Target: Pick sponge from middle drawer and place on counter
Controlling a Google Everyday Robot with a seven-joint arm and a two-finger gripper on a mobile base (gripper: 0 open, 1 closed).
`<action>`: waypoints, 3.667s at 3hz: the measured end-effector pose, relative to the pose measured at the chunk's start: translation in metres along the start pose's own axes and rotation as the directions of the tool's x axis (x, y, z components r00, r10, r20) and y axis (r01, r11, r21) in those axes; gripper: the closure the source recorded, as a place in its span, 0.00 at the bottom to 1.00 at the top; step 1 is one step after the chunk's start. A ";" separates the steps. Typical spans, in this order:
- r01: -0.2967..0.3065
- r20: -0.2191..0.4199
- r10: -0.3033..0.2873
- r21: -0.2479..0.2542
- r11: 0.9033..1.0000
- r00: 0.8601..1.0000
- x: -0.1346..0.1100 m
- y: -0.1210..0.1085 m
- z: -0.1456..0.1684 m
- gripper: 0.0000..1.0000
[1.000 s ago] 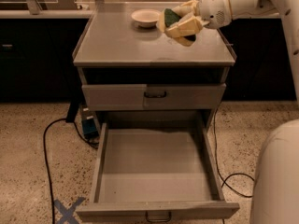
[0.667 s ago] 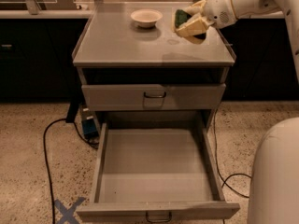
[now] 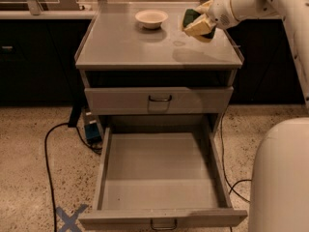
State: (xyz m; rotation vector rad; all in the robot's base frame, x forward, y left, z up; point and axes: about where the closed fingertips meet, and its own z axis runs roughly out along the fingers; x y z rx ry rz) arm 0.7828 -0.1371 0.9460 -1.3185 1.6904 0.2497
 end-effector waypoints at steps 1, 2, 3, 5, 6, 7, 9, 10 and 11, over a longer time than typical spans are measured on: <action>0.013 0.011 -0.013 -0.033 0.999 1.000 0.001 0.001 0.037 1.00; 0.029 0.017 -0.028 -0.056 0.998 0.999 0.001 -0.001 0.078 1.00; 0.016 -0.018 -0.018 -0.078 0.997 1.000 0.010 0.000 0.111 1.00; -0.043 -0.117 0.027 -0.130 0.991 0.993 0.029 0.013 0.145 1.00; -0.045 -0.121 0.029 -0.135 0.990 0.992 0.030 0.014 0.145 0.81; -0.045 -0.121 0.029 -0.135 0.990 0.992 0.030 0.014 0.145 0.58; -0.045 -0.121 0.029 -0.135 0.990 0.992 0.030 0.014 0.145 0.12; -0.045 -0.121 0.029 -0.135 0.990 0.992 0.030 0.014 0.145 0.00; -0.045 -0.121 0.029 -0.135 0.990 0.992 0.030 0.014 0.145 0.00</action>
Offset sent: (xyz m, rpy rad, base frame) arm 0.0939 0.0686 -0.0530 -0.0080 0.0054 0.0919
